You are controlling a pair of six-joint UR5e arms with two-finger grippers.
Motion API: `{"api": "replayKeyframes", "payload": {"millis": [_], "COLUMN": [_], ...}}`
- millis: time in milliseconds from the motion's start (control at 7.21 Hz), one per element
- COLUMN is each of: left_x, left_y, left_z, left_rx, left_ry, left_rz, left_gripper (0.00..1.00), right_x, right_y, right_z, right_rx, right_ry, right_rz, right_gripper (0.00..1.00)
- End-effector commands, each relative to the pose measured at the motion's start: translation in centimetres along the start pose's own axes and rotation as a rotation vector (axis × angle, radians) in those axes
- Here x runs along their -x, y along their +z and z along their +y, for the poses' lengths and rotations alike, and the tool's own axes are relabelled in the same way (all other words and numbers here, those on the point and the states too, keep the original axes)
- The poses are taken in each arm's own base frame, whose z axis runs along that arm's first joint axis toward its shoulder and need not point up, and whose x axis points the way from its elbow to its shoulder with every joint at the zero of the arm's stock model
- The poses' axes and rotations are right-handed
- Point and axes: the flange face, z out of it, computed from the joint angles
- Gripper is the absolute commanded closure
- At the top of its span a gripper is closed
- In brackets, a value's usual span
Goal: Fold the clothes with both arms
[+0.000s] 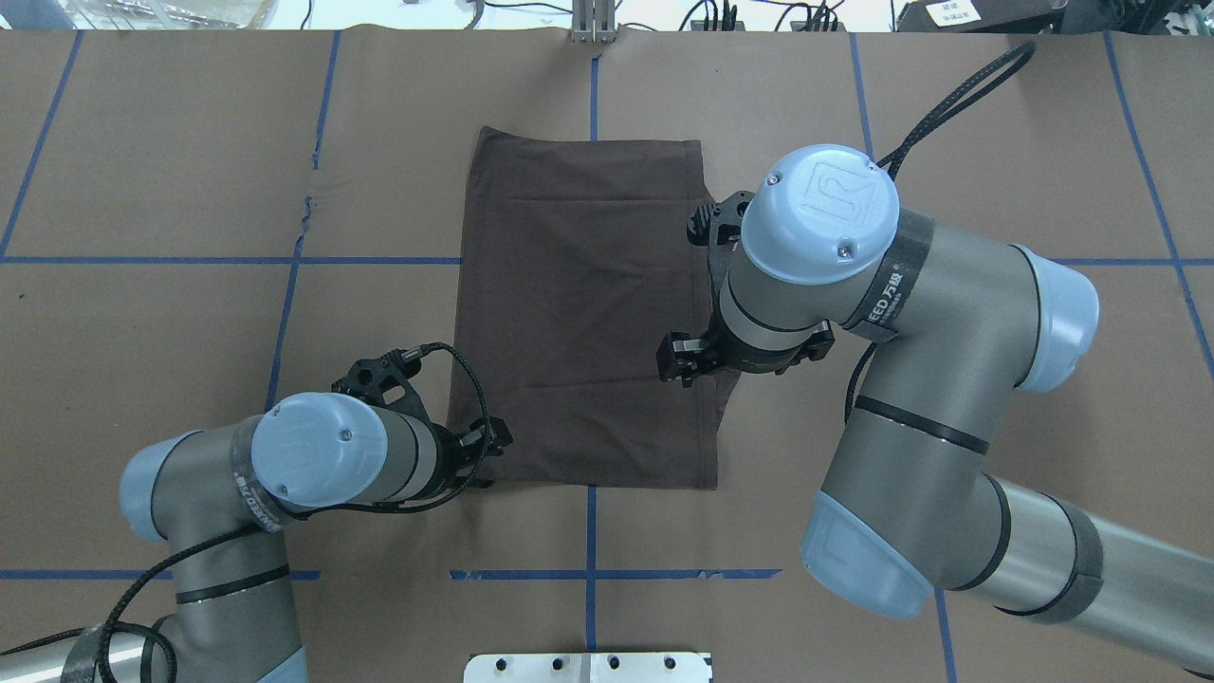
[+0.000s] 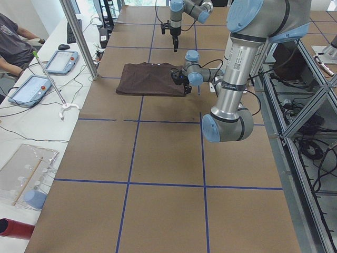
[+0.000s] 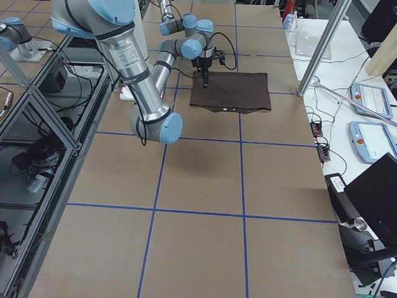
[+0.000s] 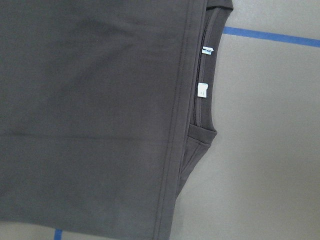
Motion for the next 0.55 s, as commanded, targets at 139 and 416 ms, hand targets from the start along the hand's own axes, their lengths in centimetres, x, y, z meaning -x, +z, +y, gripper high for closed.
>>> {"api": "replayKeyframes", "payload": {"millis": [139, 416], "left_x": [-0.1, 0.4], "left_y": [0.9, 1.8], "left_z": [-0.2, -0.7], "left_rx": [-0.041, -0.058], "left_ry": [-0.02, -0.025], "left_rz": [-0.009, -0.049], "left_gripper": [0.18, 0.18], "right_x": [-0.4, -0.5], "right_y": [-0.6, -0.6], "right_z": [-0.5, -0.7], "right_rx": [-0.002, -0.002], "right_ry": [0.011, 0.012], "right_rz": [-0.018, -0.018], "right_gripper": [0.0, 0.0]}}
